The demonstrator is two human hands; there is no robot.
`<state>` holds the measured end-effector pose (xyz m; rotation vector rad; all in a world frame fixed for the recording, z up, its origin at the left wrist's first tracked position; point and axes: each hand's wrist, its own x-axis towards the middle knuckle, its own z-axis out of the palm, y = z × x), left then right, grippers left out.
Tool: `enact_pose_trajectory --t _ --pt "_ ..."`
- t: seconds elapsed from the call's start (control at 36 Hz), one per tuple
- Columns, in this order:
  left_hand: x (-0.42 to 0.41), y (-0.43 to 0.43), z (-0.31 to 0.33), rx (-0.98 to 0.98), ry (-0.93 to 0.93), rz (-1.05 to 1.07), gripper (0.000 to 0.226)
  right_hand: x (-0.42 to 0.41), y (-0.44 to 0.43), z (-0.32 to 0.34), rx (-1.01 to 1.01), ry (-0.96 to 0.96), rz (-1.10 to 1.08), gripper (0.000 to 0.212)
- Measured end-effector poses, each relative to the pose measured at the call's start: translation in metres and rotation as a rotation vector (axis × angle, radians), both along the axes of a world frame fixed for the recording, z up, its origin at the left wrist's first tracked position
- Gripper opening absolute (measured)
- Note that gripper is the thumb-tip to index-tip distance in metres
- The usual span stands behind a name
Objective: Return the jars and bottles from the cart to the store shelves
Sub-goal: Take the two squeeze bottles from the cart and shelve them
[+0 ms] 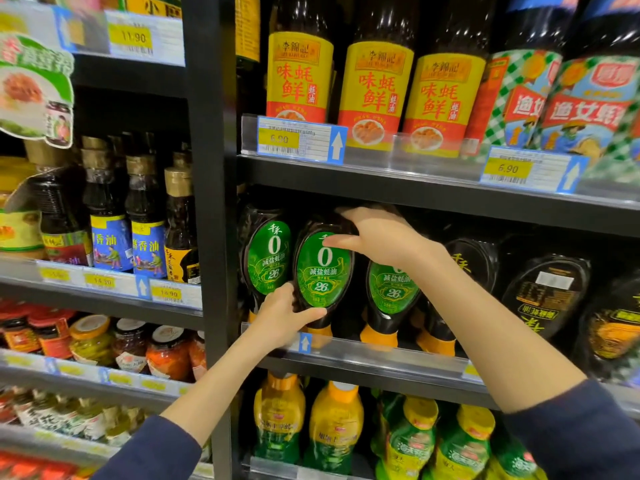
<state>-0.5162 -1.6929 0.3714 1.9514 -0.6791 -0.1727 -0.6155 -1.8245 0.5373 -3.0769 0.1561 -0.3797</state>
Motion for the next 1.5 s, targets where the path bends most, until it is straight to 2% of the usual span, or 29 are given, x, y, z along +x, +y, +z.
enact_pose_trajectory --t 0.14,0.28,0.36,0.42,0.5,0.56,0.64,0.75,0.83,1.0,1.22,1.5 --pt "-0.004 -0.005 0.004 0.017 -0.028 0.002 0.058 0.003 -0.001 0.003 -0.055 0.033 -0.021 0.07" --pt "-0.004 -0.008 0.004 0.039 -0.044 0.012 0.061 0.001 -0.004 -0.001 -0.124 -0.018 -0.035 0.068" --pt "-0.005 -0.009 0.0 0.054 -0.079 0.04 0.061 -0.01 -0.005 -0.008 -0.133 -0.188 -0.018 0.066" --pt "-0.008 -0.009 -0.002 0.058 -0.117 0.07 0.06 -0.019 -0.008 -0.022 -0.047 -0.435 0.003 0.064" --pt "-0.018 -0.006 -0.004 -0.035 -0.153 0.085 0.067 -0.036 -0.016 -0.058 0.216 -0.784 0.034 0.059" --pt "-0.028 -0.004 -0.007 -0.058 -0.214 0.148 0.08 -0.048 -0.02 -0.088 0.373 -0.897 0.01 0.062" --pt "-0.045 -0.005 -0.013 -0.058 -0.368 0.265 0.101 -0.059 -0.02 -0.128 0.52 -0.942 -0.086 0.071" --pt "-0.058 -0.013 -0.015 -0.017 -0.537 0.371 0.109 -0.059 -0.02 -0.156 0.606 -0.909 -0.156 0.085" --pt "-0.062 -0.017 -0.012 0.026 -0.6 0.405 0.11 -0.054 -0.025 -0.159 0.534 -0.806 -0.238 0.099" --pt "-0.057 -0.024 -0.014 0.126 -0.579 0.46 0.113 -0.049 -0.026 -0.157 0.479 -0.583 -0.302 0.116" --pt "-0.051 -0.025 -0.016 0.09 -0.578 0.443 0.113 -0.051 -0.03 -0.156 0.516 -0.565 -0.263 0.111" --pt "-0.047 -0.024 -0.013 0.118 -0.548 0.4 0.112 -0.052 -0.044 -0.149 0.566 -0.449 -0.169 0.118"
